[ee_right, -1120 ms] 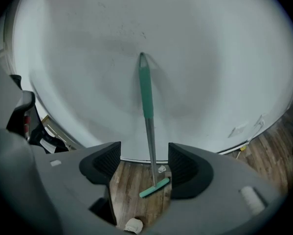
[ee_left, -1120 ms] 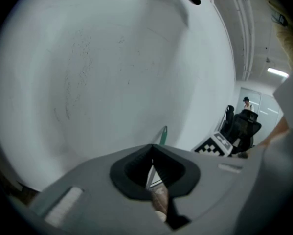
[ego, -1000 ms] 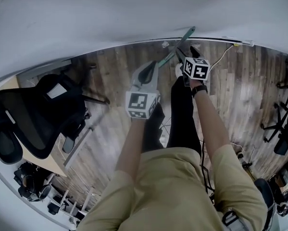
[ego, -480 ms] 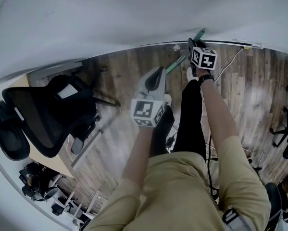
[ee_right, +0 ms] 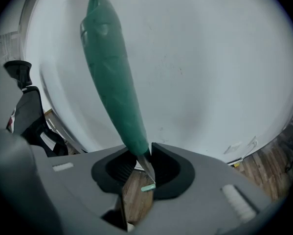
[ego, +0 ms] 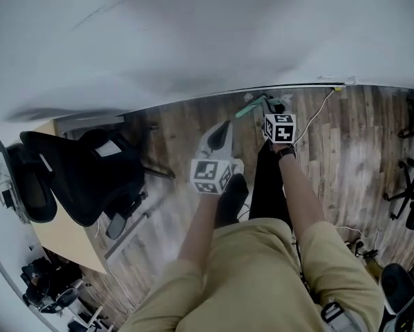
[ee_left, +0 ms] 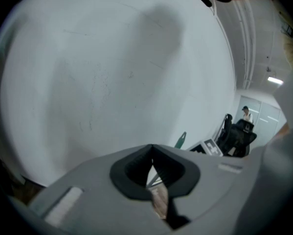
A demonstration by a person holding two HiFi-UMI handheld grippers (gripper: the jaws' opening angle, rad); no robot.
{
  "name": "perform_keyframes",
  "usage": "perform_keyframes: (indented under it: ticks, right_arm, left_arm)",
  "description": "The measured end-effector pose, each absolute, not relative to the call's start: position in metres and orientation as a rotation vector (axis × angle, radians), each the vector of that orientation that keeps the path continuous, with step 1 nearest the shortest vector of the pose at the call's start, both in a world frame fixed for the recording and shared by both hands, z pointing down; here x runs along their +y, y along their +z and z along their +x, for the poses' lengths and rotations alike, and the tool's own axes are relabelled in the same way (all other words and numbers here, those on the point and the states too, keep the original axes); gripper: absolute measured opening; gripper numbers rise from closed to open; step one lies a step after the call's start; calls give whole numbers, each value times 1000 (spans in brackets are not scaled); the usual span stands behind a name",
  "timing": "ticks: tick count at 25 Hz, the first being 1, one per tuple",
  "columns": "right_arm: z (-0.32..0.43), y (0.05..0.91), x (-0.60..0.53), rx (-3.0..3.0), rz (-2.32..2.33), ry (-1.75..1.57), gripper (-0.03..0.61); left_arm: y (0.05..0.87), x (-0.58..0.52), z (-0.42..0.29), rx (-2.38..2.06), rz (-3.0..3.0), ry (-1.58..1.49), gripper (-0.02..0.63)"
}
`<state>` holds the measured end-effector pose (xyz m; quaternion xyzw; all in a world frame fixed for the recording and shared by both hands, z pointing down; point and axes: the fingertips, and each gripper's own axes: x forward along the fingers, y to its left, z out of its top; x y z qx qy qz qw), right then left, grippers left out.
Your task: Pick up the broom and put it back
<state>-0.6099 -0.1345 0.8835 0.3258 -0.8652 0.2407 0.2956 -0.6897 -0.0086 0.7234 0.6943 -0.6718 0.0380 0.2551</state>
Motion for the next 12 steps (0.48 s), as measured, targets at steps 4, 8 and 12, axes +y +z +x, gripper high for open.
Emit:
perform_keyframes:
  ticks: [4, 8, 12]
  right_arm:
    - [-600, 819, -123, -2362, 922, 600, 94]
    - [-590, 732, -119, -2455, 1054, 592, 94]
    - [-585, 633, -109, -2571, 1131, 467, 92]
  left_arm:
    - [686, -7, -691, -1855, 1907, 57, 3]
    - [641, -6, -691, -1869, 1959, 51, 3]
    - [580, -6, -686, -1891, 2058, 26, 3]
